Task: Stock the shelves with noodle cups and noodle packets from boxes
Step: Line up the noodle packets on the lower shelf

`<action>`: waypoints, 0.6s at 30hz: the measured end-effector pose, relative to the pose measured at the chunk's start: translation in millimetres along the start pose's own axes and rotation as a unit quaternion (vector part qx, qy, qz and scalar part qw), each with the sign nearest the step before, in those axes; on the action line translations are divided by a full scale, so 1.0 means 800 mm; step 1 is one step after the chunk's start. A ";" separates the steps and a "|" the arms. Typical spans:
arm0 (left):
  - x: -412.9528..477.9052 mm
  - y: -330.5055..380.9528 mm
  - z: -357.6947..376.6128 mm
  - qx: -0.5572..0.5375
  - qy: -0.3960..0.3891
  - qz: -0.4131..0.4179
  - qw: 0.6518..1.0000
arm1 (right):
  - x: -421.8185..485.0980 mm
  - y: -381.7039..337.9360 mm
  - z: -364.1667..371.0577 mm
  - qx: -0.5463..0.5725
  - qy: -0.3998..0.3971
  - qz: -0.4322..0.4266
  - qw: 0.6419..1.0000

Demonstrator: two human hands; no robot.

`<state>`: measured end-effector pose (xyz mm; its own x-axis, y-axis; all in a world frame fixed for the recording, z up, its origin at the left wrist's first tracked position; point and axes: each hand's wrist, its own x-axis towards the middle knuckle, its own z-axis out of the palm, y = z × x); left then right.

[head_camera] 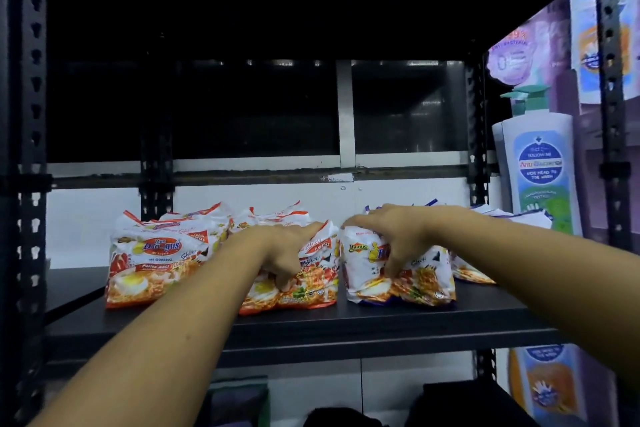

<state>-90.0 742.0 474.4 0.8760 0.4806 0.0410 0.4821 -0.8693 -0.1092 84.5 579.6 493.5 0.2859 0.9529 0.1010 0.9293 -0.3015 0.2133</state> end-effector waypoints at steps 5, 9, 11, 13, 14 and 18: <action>0.007 0.004 0.004 0.009 0.010 0.004 1.000 | -0.021 -0.030 0.032 -0.068 0.106 0.067 0.990; 0.009 0.002 0.006 0.012 0.013 0.006 1.000 | -0.036 -0.063 0.084 -0.026 0.240 0.139 0.960; 0.007 0.003 0.008 0.018 0.022 0.008 1.000 | -0.035 -0.065 0.106 -0.014 0.262 0.154 0.953; 0.004 0.003 0.009 0.009 0.031 0.011 0.999 | -0.027 -0.059 0.119 -0.012 0.257 0.166 0.952; 0.004 0.003 0.009 0.003 0.034 0.011 0.999 | -0.024 -0.056 0.123 -0.011 0.259 0.171 0.951; -0.003 0.001 0.013 -0.021 0.100 0.019 0.995 | -0.016 -0.046 0.137 0.006 0.286 0.174 0.942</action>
<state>-91.5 741.5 463.9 0.8778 0.4176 0.2346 0.4442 -0.8929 -0.0728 72.3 582.0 377.8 0.4038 0.6215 0.6714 0.8061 -0.5888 0.0602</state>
